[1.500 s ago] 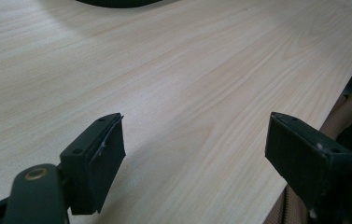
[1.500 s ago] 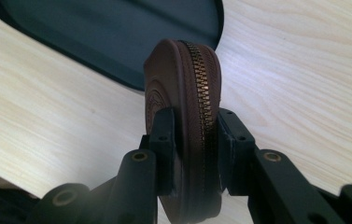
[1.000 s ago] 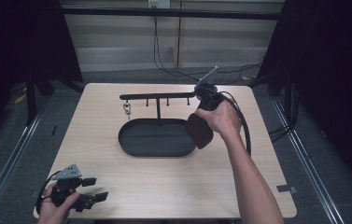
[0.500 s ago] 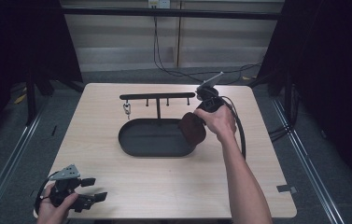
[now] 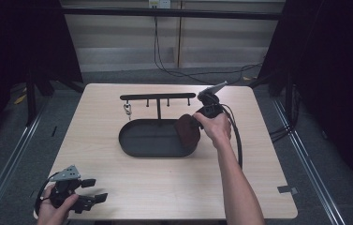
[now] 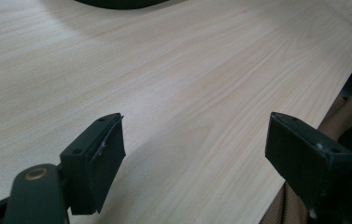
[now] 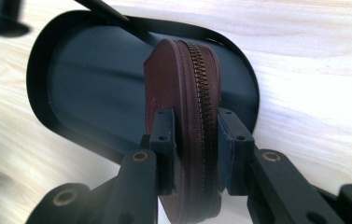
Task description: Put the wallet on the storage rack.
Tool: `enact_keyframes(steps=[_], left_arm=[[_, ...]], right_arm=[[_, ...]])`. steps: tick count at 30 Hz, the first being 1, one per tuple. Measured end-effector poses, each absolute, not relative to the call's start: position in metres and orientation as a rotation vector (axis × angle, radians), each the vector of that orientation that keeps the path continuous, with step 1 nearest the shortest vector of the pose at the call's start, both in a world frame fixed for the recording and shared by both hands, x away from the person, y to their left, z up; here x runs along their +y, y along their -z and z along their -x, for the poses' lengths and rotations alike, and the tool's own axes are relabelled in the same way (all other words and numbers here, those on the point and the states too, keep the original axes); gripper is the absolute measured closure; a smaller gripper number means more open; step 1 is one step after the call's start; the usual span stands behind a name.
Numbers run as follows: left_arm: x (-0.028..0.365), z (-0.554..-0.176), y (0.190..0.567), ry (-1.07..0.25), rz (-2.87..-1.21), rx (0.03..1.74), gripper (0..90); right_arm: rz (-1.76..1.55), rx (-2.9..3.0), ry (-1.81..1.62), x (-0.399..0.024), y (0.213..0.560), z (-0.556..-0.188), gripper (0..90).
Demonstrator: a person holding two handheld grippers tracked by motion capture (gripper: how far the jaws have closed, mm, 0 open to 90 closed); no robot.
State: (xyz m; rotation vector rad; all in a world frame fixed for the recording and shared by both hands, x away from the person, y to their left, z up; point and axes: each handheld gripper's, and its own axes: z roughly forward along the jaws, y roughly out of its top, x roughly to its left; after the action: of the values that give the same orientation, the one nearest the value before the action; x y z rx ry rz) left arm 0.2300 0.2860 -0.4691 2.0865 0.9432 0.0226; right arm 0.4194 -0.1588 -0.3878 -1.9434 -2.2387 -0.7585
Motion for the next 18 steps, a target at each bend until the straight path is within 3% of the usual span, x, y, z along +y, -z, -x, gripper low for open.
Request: enact_keyframes(steps=[18], left_arm=[[0.288,-0.230,0.469,-0.025,-2.085,0.947,19.7]], right_arm=[[1.948,-2.110,0.852,-0.149,0.424,-0.422,70.3]])
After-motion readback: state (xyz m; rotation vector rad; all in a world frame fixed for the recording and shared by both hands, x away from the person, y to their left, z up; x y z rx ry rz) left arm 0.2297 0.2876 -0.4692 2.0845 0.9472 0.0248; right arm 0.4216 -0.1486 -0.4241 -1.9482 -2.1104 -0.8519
